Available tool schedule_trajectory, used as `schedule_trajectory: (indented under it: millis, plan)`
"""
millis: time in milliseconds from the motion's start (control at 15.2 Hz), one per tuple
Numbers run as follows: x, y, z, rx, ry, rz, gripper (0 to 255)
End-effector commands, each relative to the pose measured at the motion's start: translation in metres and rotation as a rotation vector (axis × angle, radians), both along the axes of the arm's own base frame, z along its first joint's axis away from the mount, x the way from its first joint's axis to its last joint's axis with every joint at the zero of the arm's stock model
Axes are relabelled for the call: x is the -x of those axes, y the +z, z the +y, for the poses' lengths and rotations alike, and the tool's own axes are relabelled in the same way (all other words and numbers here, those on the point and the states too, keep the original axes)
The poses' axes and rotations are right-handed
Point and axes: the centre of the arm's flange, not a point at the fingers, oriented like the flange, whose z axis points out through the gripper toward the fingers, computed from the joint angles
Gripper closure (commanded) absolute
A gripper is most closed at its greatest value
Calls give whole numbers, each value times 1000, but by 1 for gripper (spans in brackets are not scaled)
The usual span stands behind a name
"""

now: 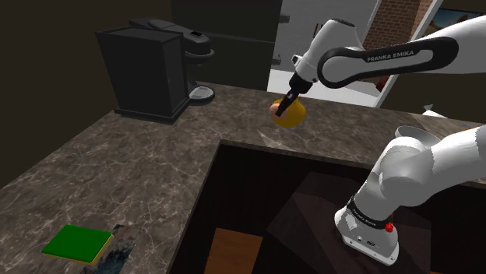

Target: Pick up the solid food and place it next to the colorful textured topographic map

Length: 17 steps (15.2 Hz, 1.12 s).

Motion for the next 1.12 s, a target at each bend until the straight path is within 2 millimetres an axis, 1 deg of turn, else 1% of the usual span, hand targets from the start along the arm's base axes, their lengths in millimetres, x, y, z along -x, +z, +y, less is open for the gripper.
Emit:
schedule_trajectory:
  millis: [0,1056]
  plan:
    - [-6,-1,25,-1,-2,0,255]
    - [-65,0,228,-1,-2,0,255]
